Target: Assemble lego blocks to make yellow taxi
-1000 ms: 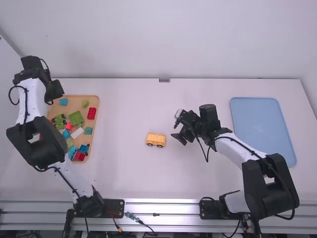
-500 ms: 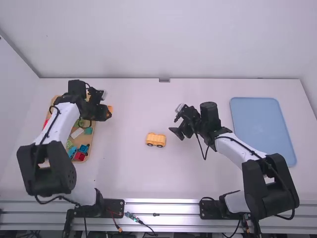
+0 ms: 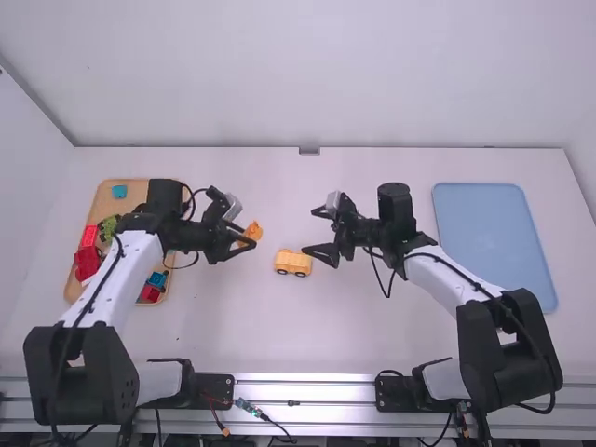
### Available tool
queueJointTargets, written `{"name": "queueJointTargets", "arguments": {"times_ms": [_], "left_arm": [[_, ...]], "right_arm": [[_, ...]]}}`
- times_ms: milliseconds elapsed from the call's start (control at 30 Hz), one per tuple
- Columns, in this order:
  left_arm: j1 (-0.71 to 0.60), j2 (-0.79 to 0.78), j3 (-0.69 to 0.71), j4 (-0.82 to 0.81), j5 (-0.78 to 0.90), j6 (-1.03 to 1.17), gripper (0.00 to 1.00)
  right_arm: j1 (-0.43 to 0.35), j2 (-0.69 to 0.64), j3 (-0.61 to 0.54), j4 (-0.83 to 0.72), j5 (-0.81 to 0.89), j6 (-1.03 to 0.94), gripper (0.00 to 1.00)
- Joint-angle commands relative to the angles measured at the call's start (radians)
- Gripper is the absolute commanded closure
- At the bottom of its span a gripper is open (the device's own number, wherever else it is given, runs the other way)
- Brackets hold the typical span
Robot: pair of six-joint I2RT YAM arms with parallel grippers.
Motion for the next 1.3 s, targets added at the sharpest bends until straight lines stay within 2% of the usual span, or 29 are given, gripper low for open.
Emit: {"name": "queueJointTargets", "arguments": {"times_ms": [0,100,267,300,400,467,600,633,700,800,833,1000,1167,1267], "left_arm": [[-0.003,-0.005,-0.020,0.011,0.178,0.094,0.98],[-0.003,0.012,-0.036,0.035,0.264,0.154,0.98],[-0.031,0.024,-0.061,0.134,0.329,0.148,0.98],[-0.048,0.024,-0.066,0.170,0.351,0.131,0.98],[-0.065,0.024,-0.067,0.230,0.353,0.066,0.98],[-0.092,0.024,-0.077,0.347,0.380,0.009,0.98],[-0.101,0.024,-0.121,0.513,0.465,-0.046,0.98],[-0.100,0.024,-0.124,0.523,0.467,-0.054,0.98],[-0.098,0.024,-0.164,0.692,0.472,-0.202,0.98],[-0.109,0.025,-0.204,0.882,0.461,-0.366,0.98],[-0.108,0.025,-0.227,0.995,0.435,-0.478,0.98],[-0.125,0.033,-0.276,1.209,0.414,-0.672,0.98],[-0.143,0.045,-0.280,1.215,0.373,-0.693,0.98],[-0.147,0.045,-0.280,1.205,0.370,-0.690,0.98]], "right_arm": [[-0.013,-0.017,0.028,0.024,-0.198,0.046,0.01],[-0.010,-0.017,0.027,0.092,-0.233,0.127,0.01],[0.032,0.023,0.027,0.306,-0.200,0.414,0.00],[0.042,0.041,0.027,0.368,-0.171,0.496,0.00],[0.055,0.076,0.027,0.468,-0.165,0.582,0.01],[0.057,0.133,0.028,0.655,-0.210,0.724,0.03],[0.055,0.196,0.028,0.871,-0.204,0.914,0.07],[0.055,0.199,0.028,0.879,-0.203,0.921,0.07],[0.055,0.232,0.028,0.982,-0.195,1.004,0.07],[0.055,0.252,0.028,1.048,-0.186,1.048,0.08],[0.057,0.257,0.028,1.059,-0.186,1.047,0.08],[0.085,0.257,0.028,1.057,-0.147,1.027,0.08],[0.097,0.257,0.028,1.054,-0.127,1.016,0.09],[0.087,0.257,0.028,1.054,-0.130,1.012,0.14]]}}
